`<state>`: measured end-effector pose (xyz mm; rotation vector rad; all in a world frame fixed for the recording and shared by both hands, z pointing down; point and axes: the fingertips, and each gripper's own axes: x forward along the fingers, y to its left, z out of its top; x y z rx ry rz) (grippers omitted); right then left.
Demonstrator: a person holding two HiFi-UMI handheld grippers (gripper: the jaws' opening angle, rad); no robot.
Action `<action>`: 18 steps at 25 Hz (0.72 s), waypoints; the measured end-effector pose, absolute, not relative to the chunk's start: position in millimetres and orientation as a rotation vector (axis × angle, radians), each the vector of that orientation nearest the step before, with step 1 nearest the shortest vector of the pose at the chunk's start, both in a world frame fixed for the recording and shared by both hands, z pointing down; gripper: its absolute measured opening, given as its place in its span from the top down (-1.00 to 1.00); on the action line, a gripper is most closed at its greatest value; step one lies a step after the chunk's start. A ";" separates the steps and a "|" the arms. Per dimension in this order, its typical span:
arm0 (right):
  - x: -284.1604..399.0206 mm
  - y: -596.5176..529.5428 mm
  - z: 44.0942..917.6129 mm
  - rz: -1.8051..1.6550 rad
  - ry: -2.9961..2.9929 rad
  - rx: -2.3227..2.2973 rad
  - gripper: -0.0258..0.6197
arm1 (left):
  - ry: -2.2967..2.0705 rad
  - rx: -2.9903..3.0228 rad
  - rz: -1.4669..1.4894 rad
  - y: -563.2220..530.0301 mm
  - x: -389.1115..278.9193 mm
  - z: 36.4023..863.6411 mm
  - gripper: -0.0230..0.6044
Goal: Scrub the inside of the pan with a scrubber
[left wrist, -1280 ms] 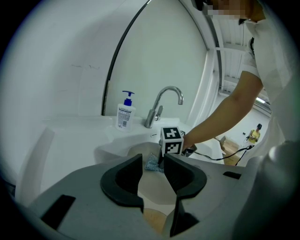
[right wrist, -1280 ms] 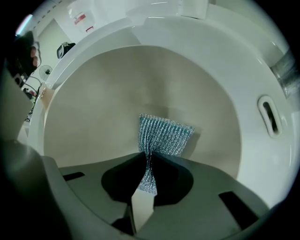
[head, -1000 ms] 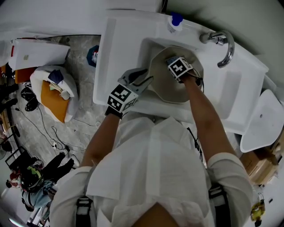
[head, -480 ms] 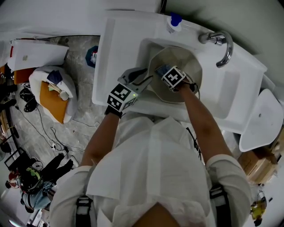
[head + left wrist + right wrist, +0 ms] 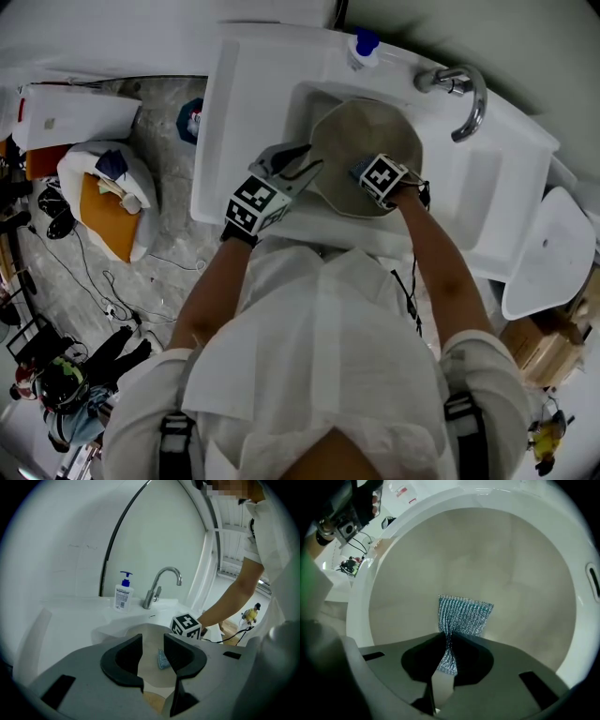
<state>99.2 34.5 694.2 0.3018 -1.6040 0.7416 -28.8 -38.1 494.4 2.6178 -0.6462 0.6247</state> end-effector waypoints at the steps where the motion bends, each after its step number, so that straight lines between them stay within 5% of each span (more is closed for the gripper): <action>1: 106.6 28.0 696.6 0.722 -1.588 0.319 0.83 | -0.646 2.618 0.626 -38.2 -28.1 494.7 0.45; 18: 117.1 -99.6 684.9 0.713 -1.623 0.969 0.83 | -0.674 2.596 0.655 -32.5 -47.0 495.0 0.45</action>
